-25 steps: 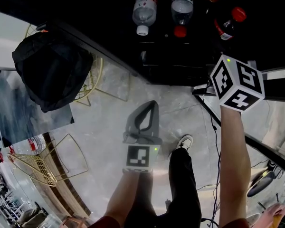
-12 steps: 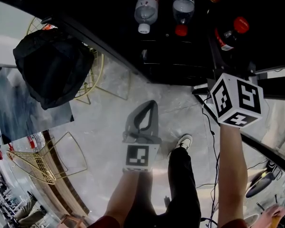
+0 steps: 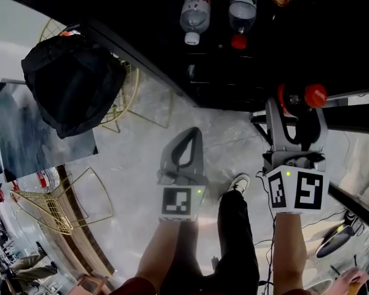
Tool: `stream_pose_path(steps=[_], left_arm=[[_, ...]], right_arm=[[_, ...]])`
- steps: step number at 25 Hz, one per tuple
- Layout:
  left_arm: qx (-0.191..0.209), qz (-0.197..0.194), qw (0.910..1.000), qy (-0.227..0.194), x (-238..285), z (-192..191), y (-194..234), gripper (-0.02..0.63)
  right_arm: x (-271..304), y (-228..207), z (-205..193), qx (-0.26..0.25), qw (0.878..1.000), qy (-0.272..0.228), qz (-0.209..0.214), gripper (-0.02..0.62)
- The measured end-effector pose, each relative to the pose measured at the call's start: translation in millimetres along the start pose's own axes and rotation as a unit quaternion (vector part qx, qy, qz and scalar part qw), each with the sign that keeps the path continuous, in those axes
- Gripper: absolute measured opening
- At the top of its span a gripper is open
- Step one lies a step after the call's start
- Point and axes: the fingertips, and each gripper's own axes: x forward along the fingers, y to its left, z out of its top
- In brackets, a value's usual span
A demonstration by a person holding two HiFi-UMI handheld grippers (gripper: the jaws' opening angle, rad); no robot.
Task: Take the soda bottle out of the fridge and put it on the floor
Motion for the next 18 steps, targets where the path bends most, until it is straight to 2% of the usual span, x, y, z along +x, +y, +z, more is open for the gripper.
stream_pose_path(steps=[8,18], left_arm=[[0.001,0.015,0.9999,0.000,-9,0,7,0.001],[-0.003,0.044,0.9990,-0.011,-12,0,9,0.001]], right_arm=[[-46,22,-49,0.019,0.998,0.052,0.012,0.299],[-57,28,-81,0.038,0.996,0.080,0.034,0.299]])
